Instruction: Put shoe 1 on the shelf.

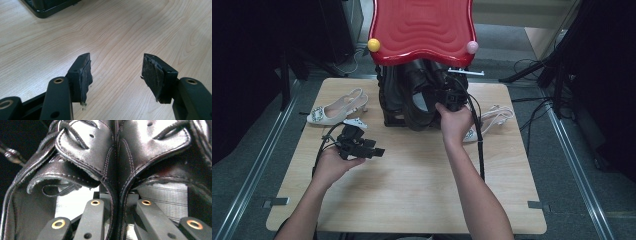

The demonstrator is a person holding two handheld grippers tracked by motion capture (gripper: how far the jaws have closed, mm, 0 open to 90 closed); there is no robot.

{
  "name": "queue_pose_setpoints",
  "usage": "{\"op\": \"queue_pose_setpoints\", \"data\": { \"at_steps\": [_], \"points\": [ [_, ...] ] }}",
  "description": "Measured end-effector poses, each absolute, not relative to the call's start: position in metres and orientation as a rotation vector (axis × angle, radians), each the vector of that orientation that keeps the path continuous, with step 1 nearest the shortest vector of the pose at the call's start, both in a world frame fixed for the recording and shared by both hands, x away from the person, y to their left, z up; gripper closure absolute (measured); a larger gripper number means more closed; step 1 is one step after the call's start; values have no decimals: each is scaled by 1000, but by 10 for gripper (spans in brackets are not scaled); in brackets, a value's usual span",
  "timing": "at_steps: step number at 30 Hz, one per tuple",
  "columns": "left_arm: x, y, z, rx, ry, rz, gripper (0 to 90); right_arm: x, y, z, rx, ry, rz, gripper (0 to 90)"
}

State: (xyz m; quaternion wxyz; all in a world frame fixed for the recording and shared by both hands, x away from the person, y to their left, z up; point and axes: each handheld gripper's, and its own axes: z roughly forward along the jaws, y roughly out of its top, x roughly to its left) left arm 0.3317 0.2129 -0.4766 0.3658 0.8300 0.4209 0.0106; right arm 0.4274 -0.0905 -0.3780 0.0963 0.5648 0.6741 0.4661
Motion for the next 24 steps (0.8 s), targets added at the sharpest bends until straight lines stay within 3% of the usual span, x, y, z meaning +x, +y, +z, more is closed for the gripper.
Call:
{"op": "queue_pose_setpoints", "data": {
  "at_steps": [21, 24],
  "points": [
    [331, 210, -475, 2133, 1064, 19, 411, 436, -48, -381, 1703, 1903, 1218, 811],
    [332, 210, -476, 2136, 1067, 18, 410, 437, -45, -382, 1687, 1920, 1204, 771]
  ]
}}
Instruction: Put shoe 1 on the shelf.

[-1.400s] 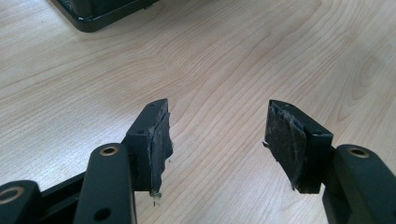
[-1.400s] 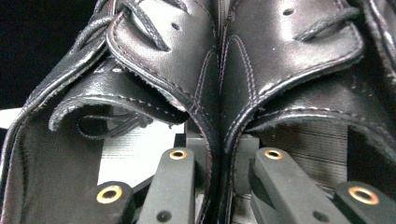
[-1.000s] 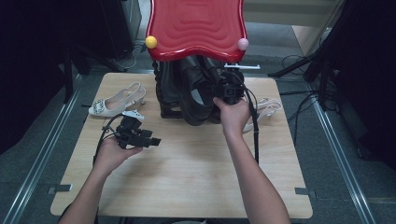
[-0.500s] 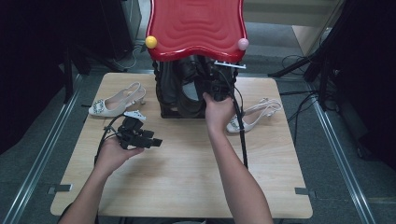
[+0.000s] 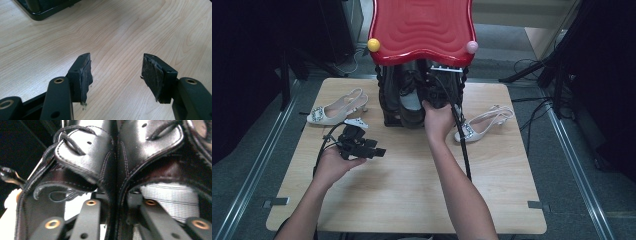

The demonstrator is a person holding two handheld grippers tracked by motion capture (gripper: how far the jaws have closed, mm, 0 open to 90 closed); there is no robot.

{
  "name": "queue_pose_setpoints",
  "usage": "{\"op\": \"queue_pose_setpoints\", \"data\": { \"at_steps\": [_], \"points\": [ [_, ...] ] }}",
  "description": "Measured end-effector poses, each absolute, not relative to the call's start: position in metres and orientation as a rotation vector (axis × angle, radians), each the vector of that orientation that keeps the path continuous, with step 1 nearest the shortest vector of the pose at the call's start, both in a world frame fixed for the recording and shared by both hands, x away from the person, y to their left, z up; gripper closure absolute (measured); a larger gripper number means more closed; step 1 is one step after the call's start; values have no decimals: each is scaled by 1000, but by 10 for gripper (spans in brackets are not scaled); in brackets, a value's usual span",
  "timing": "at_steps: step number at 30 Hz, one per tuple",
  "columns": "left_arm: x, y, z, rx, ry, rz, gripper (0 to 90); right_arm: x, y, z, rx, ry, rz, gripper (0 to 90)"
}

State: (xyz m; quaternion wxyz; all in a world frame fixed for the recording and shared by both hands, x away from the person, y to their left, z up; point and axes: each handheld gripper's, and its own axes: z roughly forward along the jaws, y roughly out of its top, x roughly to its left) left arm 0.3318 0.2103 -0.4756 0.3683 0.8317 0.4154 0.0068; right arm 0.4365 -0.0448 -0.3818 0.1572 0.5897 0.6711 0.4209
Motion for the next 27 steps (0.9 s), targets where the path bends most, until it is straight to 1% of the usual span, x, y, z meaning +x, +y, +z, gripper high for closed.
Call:
{"op": "queue_pose_setpoints", "data": {
  "at_steps": [1, 5, 8, 13, 24, 26, 27],
  "points": [
    [332, 210, -476, 2136, 1067, 17, 411, 437, -43, -382, 1687, 1938, 1196, 753],
    [331, 211, -475, 2131, 1065, 19, 410, 438, -41, -382, 1661, 1956, 1189, 730],
    [332, 211, -476, 2129, 1068, 14, 411, 438, -44, -382, 1666, 1977, 1220, 677],
    [331, 211, -475, 2126, 1066, 17, 410, 436, -47, -381, 1610, 2003, 1240, 633],
    [331, 212, -473, 2121, 1073, 22, 412, 424, -60, -374, 1526, 2036, 1321, 603],
    [331, 212, -471, 2123, 1061, 10, 433, 420, -63, -371, 1501, 2068, 1312, 605],
    [330, 212, -470, 2120, 1052, 8, 485, 417, -65, -370, 1489, 2080, 1320, 615]
  ]
}}
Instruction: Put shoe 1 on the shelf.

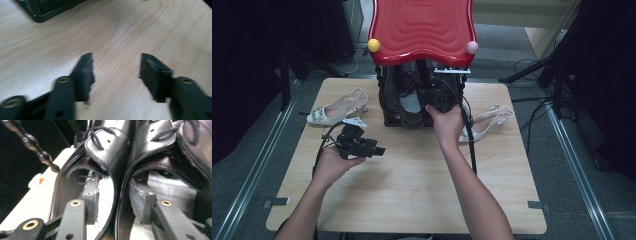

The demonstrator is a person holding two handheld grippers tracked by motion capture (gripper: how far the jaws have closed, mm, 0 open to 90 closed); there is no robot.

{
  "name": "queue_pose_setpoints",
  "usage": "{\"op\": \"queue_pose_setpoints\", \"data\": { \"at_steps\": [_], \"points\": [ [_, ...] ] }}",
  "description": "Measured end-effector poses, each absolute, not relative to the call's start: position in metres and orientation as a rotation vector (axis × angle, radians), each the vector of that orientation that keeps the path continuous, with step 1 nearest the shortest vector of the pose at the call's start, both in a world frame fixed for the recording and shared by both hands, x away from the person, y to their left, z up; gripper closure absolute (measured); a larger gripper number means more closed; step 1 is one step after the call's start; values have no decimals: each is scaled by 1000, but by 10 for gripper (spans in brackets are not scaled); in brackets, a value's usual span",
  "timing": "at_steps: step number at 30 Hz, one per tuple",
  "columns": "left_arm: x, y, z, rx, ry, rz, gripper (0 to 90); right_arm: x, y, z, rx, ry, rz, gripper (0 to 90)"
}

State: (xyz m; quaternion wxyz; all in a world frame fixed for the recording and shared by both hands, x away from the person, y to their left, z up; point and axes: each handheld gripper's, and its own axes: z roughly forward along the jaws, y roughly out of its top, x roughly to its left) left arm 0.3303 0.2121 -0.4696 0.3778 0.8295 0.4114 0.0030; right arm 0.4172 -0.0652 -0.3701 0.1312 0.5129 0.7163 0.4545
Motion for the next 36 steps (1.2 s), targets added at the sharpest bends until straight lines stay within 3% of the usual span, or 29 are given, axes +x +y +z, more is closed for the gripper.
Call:
{"op": "queue_pose_setpoints", "data": {
  "at_steps": [4, 9, 19, 36],
  "points": [
    [326, 209, -456, 2096, 1022, 43, 678, 407, -77, -365, 1456, 2090, 1336, 628],
    [325, 208, -444, 2081, 991, 48, 786, 393, -88, -360, 1385, 2139, 1364, 630],
    [336, 197, -406, 2076, 920, 39, 838, 366, -106, -361, 1212, 2285, 1434, 588],
    [380, 173, -317, 2067, 811, 104, 877, 341, -124, -401, 1082, 2406, 1511, 483]
  ]
}}
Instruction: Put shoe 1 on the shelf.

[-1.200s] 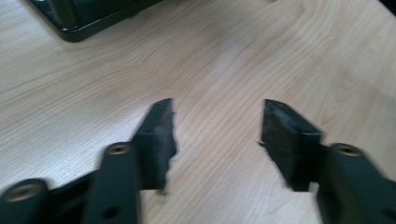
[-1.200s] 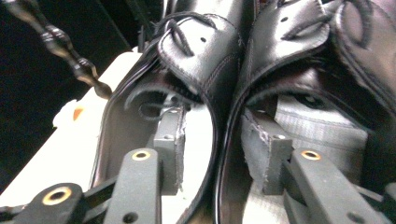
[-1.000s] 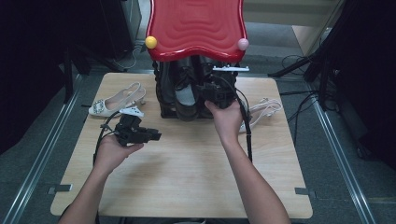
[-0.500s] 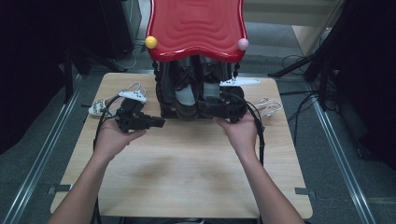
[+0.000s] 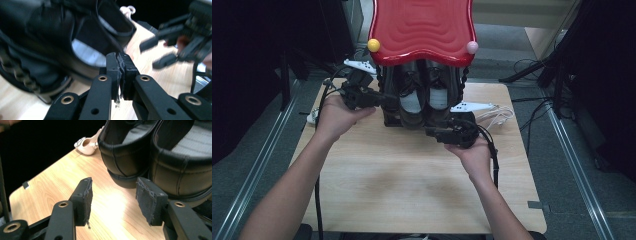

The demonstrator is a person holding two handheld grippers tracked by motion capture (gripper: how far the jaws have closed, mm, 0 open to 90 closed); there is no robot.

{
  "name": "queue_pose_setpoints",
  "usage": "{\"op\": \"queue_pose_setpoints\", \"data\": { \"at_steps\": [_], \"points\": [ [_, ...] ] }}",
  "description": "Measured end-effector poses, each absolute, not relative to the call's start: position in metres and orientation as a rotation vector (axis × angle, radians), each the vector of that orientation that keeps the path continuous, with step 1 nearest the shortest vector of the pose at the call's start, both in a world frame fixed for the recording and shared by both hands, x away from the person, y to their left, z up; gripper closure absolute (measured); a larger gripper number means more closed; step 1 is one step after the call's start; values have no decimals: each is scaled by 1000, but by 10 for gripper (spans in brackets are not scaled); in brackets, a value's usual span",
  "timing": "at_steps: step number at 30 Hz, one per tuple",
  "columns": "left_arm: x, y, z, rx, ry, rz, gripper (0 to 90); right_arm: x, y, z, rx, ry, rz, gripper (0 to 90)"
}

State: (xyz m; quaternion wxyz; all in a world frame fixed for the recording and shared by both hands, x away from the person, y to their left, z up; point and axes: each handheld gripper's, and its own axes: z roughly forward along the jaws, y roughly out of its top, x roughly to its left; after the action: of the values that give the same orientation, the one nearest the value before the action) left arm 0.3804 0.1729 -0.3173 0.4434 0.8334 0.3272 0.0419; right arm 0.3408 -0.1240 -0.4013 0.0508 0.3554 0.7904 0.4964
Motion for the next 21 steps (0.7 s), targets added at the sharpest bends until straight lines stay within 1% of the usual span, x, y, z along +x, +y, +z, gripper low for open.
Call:
{"op": "queue_pose_setpoints", "data": {
  "at_steps": [4, 6, 12, 13, 15, 17, 21],
  "points": [
    [392, 164, -297, 2065, 788, 121, 877, 341, -123, -406, 1057, 2434, 1460, 488],
    [398, 158, -285, 2080, 776, 150, 878, 342, -124, -407, 1050, 2443, 1457, 493],
    [415, 141, -260, 2086, 764, 185, 883, 344, -125, -411, 1045, 2463, 1425, 520],
    [417, 139, -257, 2078, 758, 175, 890, 345, -125, -412, 1040, 2466, 1423, 531],
    [423, 135, -251, 2076, 748, 173, 894, 347, -125, -412, 1031, 2472, 1432, 554],
    [429, 130, -244, 2078, 748, 177, 894, 348, -125, -412, 1028, 2469, 1454, 618],
    [443, 122, -233, 2077, 762, 185, 894, 349, -128, -413, 1051, 2453, 1446, 709]
  ]
}}
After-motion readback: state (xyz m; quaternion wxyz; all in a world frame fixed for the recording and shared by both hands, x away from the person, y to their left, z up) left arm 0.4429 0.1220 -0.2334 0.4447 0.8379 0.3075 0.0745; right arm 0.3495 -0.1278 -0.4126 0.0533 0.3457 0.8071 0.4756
